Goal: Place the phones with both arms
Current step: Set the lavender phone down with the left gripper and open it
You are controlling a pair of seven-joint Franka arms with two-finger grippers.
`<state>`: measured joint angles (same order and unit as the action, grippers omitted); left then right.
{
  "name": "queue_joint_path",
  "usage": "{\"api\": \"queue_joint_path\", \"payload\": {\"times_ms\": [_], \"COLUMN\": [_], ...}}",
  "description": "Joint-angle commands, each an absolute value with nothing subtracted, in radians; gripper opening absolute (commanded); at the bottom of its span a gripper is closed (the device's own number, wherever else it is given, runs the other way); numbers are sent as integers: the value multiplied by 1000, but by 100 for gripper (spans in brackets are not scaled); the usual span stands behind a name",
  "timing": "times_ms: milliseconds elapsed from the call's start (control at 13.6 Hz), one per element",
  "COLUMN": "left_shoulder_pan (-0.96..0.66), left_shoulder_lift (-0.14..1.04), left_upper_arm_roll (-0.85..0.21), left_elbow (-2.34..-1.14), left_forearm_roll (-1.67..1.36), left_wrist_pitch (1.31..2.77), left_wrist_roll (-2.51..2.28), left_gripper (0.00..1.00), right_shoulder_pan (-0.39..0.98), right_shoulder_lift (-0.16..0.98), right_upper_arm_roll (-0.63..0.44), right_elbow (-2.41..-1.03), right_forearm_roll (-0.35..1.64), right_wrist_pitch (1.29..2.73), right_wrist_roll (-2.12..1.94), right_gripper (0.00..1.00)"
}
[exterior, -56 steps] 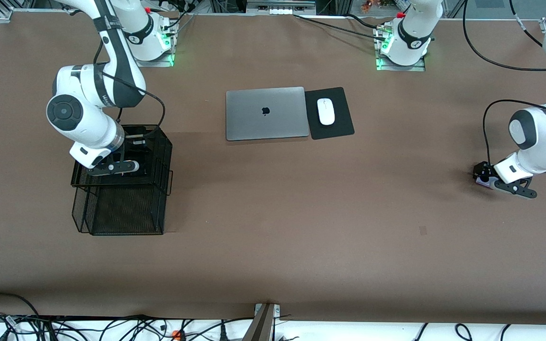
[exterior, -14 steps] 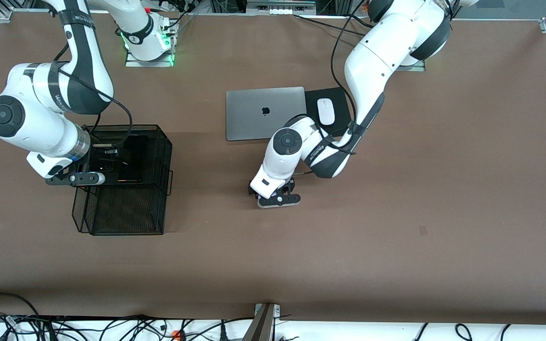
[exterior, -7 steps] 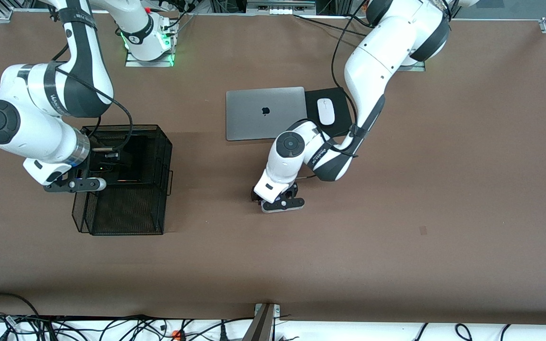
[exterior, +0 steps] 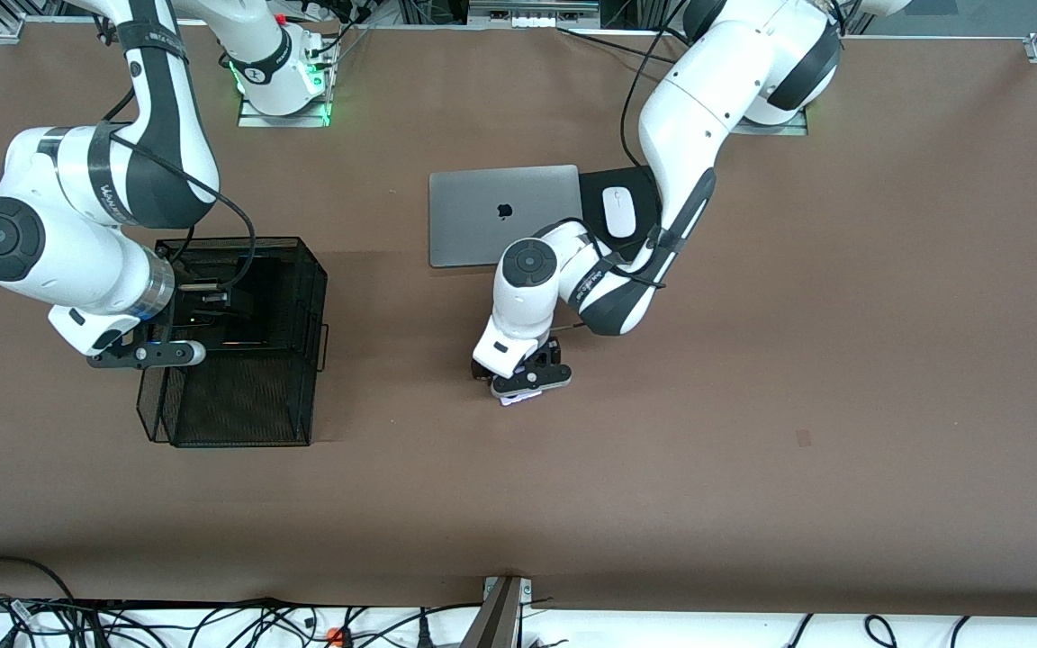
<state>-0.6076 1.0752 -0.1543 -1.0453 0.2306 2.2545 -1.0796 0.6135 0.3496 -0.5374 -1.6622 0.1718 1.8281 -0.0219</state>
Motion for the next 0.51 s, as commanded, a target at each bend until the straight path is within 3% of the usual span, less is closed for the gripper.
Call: {"api": "queue_joint_path", "payload": {"times_ms": [0,441], "left_shoulder_pan": [-586,-467], "left_shoulder_lift": [1008,865], "left_upper_arm_roll": [-153,-152], "left_elbow": [-1037,-1055], "left_forearm_roll": [163,77], "left_wrist_pitch": [2114,1829], "left_wrist_roll": [-1027,-791], "left_gripper": [100,100], "right_shoulder_pan": [601,629], "right_shoulder_lift": [360,376], "right_upper_arm_roll": [-532,-517], "right_elbow": [-1634,-1618], "right_forearm_roll": [193,259], "right_wrist_pitch": [1802,1813], "right_wrist_roll": [-38,-34], "right_gripper": [100,100]}}
